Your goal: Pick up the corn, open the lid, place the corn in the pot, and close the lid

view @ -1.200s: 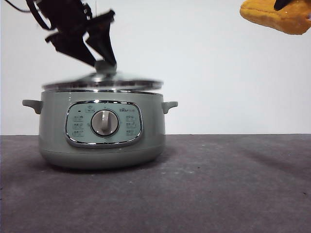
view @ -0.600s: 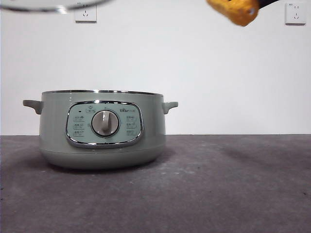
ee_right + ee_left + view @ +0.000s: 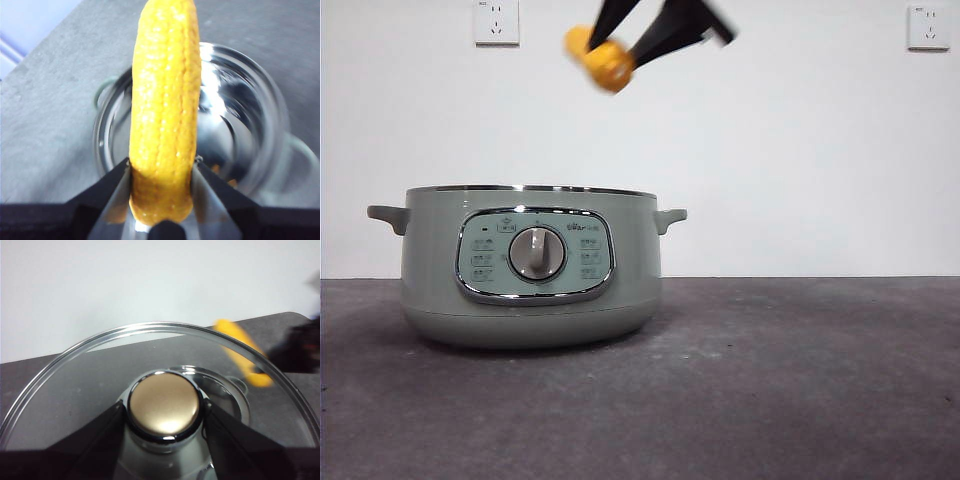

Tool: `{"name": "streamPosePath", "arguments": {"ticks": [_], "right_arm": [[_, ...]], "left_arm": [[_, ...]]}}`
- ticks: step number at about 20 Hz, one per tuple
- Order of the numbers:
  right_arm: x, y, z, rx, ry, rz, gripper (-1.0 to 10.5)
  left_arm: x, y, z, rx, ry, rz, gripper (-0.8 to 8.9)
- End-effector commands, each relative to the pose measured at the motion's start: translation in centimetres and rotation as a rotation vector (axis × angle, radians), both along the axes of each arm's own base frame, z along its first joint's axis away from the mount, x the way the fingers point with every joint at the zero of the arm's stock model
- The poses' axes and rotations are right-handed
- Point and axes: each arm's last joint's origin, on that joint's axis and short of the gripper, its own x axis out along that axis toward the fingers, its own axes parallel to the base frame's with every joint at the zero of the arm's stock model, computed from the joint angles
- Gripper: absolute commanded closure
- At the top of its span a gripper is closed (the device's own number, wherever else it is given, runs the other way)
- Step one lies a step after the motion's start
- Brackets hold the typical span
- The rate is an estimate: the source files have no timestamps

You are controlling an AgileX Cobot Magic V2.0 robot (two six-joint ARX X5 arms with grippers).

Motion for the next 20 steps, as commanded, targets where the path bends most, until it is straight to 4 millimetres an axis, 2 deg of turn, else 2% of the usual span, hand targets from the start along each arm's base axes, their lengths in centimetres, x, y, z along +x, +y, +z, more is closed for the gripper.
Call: {"name": "streamPosePath", "arguments": {"ticks": [1,5,10,13,20], "right_arm": [[2.3,3.1,-1.9,-0.026,0.018,0.026,9.6],[4.9,6.7,-5.6,-0.062,0.053,0.041,9.6],[6.1,8.7,-10.4,-0.149,0.115,0.033,9.6],[6.1,9.1,-11.6,-0.185,0.131,0.028,9.6],[5.5,8.8,-12.5,-0.297,0.156,0.030,9.6]], "left_arm": [[-1.7,0.1,0.6,-0.004,-0.084,-0.003,8.20],[-3.0,0.2,0.3,-0.005,-0.070,-0.002,8.20],[-3.1,0.2,0.3,-0.005,-0.071,-0.004,8.20],[-3.1,0.2,0.3,-0.005,-0.071,-0.004,8.20],[-3.2,0.2,0.1,-0.005,-0.047,-0.009,8.20]]}}
